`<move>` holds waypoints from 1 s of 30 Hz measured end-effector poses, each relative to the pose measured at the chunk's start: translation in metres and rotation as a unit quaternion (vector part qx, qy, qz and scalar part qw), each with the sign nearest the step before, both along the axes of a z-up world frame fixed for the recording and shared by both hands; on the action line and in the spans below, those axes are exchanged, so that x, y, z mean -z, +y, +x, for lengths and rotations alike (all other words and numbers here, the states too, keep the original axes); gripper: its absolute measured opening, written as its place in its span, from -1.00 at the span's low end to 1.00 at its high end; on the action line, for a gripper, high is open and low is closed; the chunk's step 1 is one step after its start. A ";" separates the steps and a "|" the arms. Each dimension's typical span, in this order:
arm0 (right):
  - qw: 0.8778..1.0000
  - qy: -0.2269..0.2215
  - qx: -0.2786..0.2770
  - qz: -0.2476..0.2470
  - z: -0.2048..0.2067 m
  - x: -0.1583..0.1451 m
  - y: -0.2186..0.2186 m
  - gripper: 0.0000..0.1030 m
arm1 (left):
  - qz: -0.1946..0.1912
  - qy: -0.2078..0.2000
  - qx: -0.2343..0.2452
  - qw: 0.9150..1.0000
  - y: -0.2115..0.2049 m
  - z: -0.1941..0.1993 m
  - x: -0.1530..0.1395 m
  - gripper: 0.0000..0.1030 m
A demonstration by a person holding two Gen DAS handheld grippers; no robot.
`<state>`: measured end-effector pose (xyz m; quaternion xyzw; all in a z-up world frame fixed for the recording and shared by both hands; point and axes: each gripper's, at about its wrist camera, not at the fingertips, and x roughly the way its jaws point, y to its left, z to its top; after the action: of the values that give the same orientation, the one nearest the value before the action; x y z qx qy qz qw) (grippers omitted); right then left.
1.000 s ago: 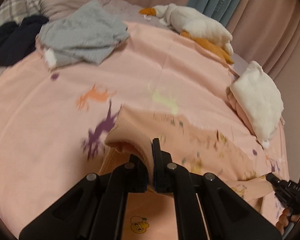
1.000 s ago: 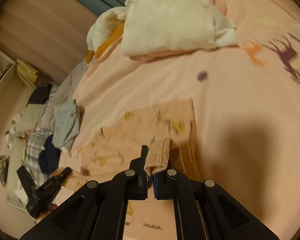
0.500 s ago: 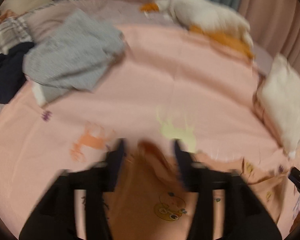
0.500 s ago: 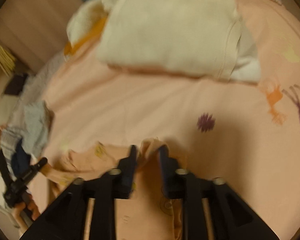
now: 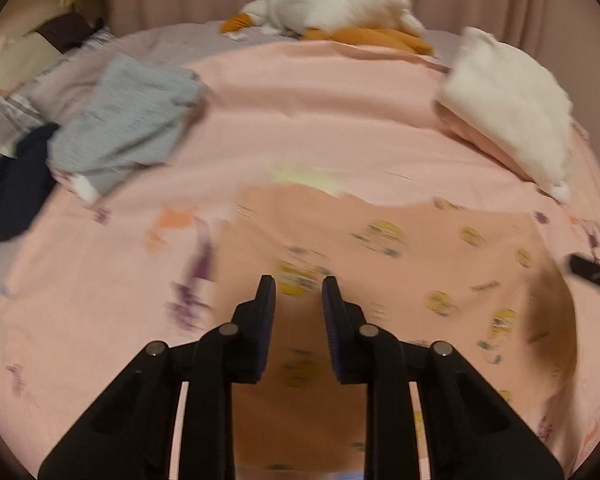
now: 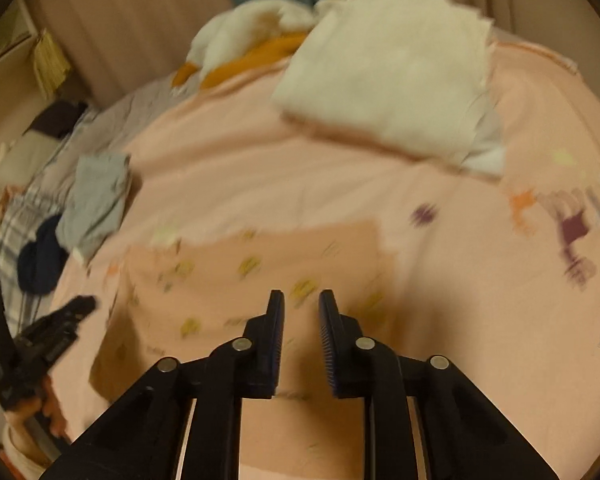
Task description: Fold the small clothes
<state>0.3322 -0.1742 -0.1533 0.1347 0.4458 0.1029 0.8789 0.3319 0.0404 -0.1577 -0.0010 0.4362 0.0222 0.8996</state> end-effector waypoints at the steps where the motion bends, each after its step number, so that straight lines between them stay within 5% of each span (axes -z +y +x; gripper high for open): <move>1: 1.000 0.000 -0.011 0.006 0.000 0.005 0.009 -0.59 | 0.001 0.003 0.002 1.000 -0.007 0.002 0.010 -0.53; 4: 0.999 0.020 -0.039 0.013 0.000 0.028 0.040 -0.59 | 0.053 0.026 -0.012 0.998 -0.014 0.012 0.046 -0.49; 6: 0.998 0.041 -0.042 -0.019 0.003 0.048 0.054 -0.59 | 0.054 0.006 -0.007 0.998 -0.006 0.005 0.054 -0.44; 9: 0.998 0.023 -0.044 -0.025 -0.006 0.062 0.045 -0.68 | 0.105 -0.007 -0.035 0.994 0.007 -0.016 0.054 -0.45; 12: 0.999 0.028 -0.040 -0.020 -0.021 0.069 0.024 -1.00 | 0.131 -0.001 -0.036 0.991 0.030 -0.032 0.063 -0.43; 14: 0.998 0.021 -0.048 -0.030 -0.031 0.070 0.015 -1.00 | 0.148 -0.003 -0.042 0.988 0.041 -0.038 0.061 -0.36; 20: 0.998 0.045 -0.021 -0.028 -0.041 0.069 0.001 -1.00 | 0.106 0.015 -0.057 0.993 0.056 -0.043 0.058 -0.34; 27: 0.998 0.040 -0.026 -0.047 -0.066 0.074 0.000 -1.00 | 0.140 0.029 -0.055 0.988 0.065 -0.071 0.061 -0.34; 30: 0.998 0.050 -0.021 -0.028 -0.074 0.074 -0.012 -1.00 | 0.037 0.037 -0.054 0.997 0.099 -0.085 0.052 -0.34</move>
<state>0.2579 -0.1862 -0.2275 0.1056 0.4945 0.1014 0.8567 0.2469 0.1389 -0.2098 0.0100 0.4675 0.0868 0.8796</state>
